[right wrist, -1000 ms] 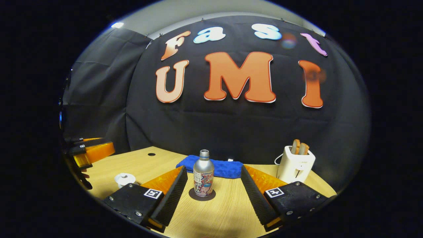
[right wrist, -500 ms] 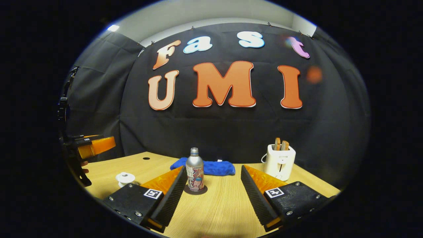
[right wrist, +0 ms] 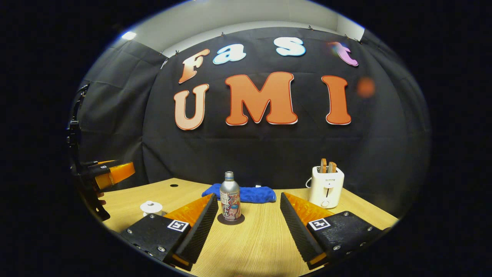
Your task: Open the teacup lid with one hand, grasp the water bottle and pour water into the teacup with the other hand; after pouring, place the water bottle on the coaster and then close the teacup lid.
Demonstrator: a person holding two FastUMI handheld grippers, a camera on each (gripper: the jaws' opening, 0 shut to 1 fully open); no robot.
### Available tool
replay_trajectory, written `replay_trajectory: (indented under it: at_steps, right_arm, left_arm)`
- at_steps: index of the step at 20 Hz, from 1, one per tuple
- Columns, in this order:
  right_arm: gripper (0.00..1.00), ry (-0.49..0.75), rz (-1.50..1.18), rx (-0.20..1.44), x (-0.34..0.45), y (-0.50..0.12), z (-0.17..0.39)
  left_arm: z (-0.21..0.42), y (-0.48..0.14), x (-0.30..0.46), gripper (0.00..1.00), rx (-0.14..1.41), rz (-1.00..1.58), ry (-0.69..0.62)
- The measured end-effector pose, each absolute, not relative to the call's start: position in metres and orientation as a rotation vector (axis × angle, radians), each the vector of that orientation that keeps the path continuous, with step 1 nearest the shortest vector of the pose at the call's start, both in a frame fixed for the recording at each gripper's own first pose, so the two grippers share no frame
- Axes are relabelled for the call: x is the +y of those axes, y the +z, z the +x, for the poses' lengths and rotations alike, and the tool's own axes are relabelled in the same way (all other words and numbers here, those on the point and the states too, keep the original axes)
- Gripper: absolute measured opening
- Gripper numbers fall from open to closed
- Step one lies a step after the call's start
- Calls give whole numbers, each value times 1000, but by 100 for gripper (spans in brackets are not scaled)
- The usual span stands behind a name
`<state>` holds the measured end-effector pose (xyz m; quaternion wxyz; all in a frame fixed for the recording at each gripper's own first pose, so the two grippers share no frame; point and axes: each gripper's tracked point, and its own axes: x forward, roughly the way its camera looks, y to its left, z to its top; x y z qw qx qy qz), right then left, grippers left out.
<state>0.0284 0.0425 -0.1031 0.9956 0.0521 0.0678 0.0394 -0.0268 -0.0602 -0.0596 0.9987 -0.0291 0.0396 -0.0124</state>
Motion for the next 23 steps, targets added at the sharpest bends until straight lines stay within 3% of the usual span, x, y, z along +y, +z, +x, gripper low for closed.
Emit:
replay_trajectory:
  at_steps: [9, 11, 13, 15, 23]
  right_arm:
    - [98, 105, 123, 150, 53, -105, 26]
    - [97, 99, 111, 158, 51, -105, 27]
    - [97, 94, 105, 149, 51, -100, 28]
    - [97, 92, 103, 141, 51, -95, 28]
    - [97, 99, 68, 130, 57, -78, 32]
  left_arm:
    - [-32, -48, -62, 95, 38, -28, -39]
    - [-32, -44, -62, 100, 21, -26, -45]
    - [-32, -43, -65, 94, 19, -26, -59]
    - [-32, -40, -63, 100, 15, -28, -58]
    - [-28, -23, -46, 100, 0, -70, -48]
